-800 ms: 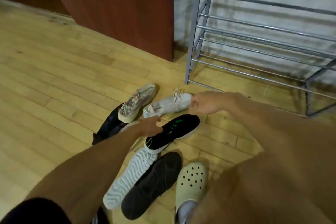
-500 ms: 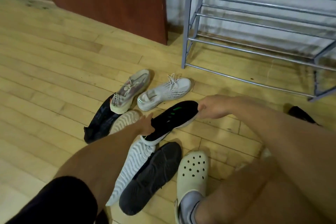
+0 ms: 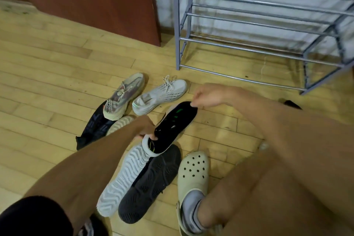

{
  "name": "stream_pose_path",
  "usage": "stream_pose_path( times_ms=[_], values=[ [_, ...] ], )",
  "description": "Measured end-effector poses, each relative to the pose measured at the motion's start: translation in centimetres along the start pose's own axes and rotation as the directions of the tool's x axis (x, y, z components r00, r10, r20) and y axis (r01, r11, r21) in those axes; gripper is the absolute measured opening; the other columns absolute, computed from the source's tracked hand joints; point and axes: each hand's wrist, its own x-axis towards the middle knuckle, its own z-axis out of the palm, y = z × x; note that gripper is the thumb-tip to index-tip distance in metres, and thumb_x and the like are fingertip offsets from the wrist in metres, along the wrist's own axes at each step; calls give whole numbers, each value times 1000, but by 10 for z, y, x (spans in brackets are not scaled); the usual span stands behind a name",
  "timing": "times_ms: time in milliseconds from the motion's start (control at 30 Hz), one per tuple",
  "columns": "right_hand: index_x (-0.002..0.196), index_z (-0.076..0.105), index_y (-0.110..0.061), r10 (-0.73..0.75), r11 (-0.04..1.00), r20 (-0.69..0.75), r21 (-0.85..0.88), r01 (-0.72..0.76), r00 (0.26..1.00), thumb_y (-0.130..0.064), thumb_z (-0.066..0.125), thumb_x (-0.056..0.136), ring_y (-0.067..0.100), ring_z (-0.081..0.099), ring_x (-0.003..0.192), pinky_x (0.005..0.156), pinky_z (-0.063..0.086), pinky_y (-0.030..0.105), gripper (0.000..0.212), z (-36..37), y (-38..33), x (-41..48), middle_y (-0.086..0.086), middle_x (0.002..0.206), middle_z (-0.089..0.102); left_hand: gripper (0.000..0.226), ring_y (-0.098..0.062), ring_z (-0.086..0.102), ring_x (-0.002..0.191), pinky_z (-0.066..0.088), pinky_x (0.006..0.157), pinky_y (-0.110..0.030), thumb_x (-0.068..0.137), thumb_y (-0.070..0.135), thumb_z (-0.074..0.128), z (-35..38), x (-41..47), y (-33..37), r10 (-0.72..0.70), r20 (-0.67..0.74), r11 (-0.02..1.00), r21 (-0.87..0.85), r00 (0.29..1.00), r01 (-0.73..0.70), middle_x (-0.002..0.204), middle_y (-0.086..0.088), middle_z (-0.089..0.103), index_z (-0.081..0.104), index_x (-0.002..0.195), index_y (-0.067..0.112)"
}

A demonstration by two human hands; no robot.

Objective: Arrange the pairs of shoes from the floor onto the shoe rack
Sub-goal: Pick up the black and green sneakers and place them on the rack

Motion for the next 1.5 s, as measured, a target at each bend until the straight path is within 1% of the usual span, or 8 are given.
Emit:
stream_pose_path(
  times_ms=[100,333,567,767,900,1133,1300,1500],
  values=[
    [135,52,-8,22,965,-162,261,22,986,-28,56,94,26,45,131,100,35,33,46,-28,-13,-29,9,143,48,25,-18,37,46,32,41,-22,72,8,79,-2,-36,8,2,-26,990,-141,1000,-6,57,-7,43,55,77,5],
    [129,56,-2,45,973,-320,227,31,946,-26,58,92,29,49,125,95,39,35,44,-51,-16,-107,11,138,51,14,-13,36,34,26,30,-14,79,-1,72,-38,-145,55,167,-219,875,-416,961,-247,46,-4,43,64,71,8],
    [68,44,-20,113,940,-476,334,61,872,-50,58,87,15,43,60,54,37,28,38,-73,8,-185,-2,71,45,23,-15,58,65,47,54,-23,78,6,75,-82,-256,152,376,-411,683,-483,830,-549,77,-4,65,70,100,3],
    [116,63,-1,75,597,-578,678,428,812,-28,63,91,18,63,78,75,57,31,37,-89,59,-251,11,102,66,7,-15,66,64,50,47,-20,82,12,72,-65,-334,236,586,-364,538,-494,724,-683,75,-1,72,68,87,8],
    [105,70,-5,49,496,-637,684,535,769,-23,65,89,13,66,78,77,58,31,25,-83,124,-290,5,93,71,26,-18,63,73,53,61,-25,80,17,75,-28,-347,286,653,-263,597,-397,710,-697,89,-5,71,69,102,5],
    [119,65,-3,206,499,-523,783,371,827,-28,61,92,22,62,96,85,52,34,37,-20,250,-336,17,115,68,30,-22,66,77,59,67,-32,86,20,65,98,-326,345,616,6,703,-456,788,-546,102,-9,64,62,114,10],
    [117,65,-5,263,466,-395,851,243,880,-37,54,95,30,64,105,92,53,36,41,32,303,-338,14,118,68,18,-25,63,76,55,76,-35,88,8,62,167,-305,354,539,134,785,-438,831,-439,75,-7,57,58,105,5],
    [119,61,-1,524,318,-288,939,130,802,-35,45,100,26,61,95,87,54,38,42,90,342,-296,14,106,64,19,-27,61,86,52,83,-37,89,0,58,199,-268,348,432,190,880,-300,882,-367,94,-12,62,53,107,4]
  ],
)
